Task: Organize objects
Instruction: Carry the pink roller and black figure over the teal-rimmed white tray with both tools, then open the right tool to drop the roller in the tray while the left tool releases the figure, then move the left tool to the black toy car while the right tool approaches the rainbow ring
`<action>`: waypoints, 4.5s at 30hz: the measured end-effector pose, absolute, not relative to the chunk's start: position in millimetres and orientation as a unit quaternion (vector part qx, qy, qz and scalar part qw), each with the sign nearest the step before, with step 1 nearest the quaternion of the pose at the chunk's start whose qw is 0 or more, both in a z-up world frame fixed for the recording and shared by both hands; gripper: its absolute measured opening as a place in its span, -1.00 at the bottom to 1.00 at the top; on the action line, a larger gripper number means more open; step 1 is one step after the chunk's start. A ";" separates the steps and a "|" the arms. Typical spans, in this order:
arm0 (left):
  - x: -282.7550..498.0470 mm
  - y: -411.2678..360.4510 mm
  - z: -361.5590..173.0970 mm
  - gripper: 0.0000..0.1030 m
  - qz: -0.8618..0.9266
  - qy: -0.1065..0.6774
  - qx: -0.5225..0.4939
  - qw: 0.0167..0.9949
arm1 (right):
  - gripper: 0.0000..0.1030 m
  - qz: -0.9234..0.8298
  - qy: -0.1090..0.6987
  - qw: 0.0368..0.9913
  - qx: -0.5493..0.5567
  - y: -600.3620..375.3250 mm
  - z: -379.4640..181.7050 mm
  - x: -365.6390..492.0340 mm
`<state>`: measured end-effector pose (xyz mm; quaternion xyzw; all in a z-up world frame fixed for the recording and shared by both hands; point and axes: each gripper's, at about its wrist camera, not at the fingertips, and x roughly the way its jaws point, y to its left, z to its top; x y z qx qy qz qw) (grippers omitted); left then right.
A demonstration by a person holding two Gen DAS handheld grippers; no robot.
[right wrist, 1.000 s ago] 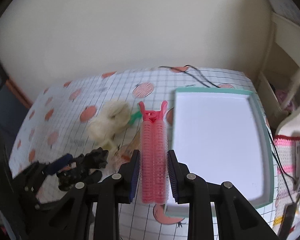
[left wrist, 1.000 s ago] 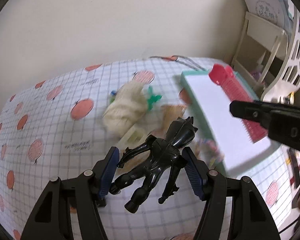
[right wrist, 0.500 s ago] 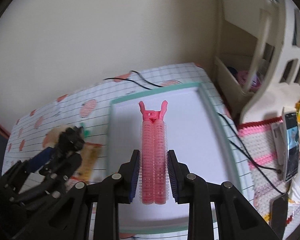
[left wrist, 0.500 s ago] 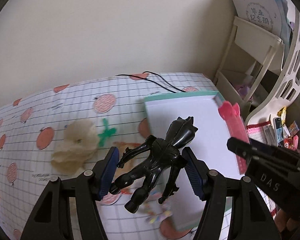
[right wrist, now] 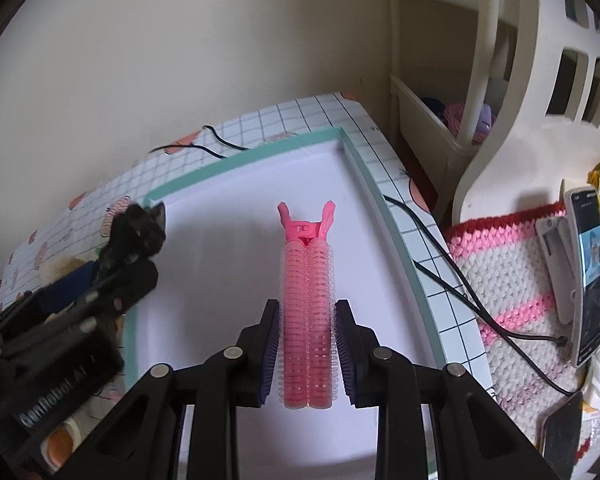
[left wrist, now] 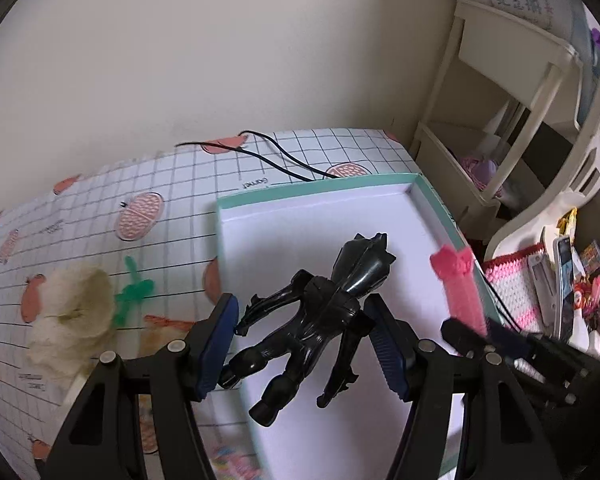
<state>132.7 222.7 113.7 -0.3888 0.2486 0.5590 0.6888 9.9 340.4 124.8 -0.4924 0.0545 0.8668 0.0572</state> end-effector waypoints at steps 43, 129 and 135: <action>152.0 262.5 85.2 0.34 0.512 0.270 -0.415 0.702 | -0.25 0.851 -0.001 0.014 -0.525 354.6 105.6 1.2; -181.3 166.3 34.2 0.94 0.625 0.219 -0.548 0.512 | 1.00 0.824 -0.105 -0.128 -0.542 186.6 133.2 59.6; -192.6 163.9 14.3 0.94 0.626 0.223 -0.570 0.484 | 0.99 0.808 -0.116 -0.131 -0.563 182.0 115.6 65.6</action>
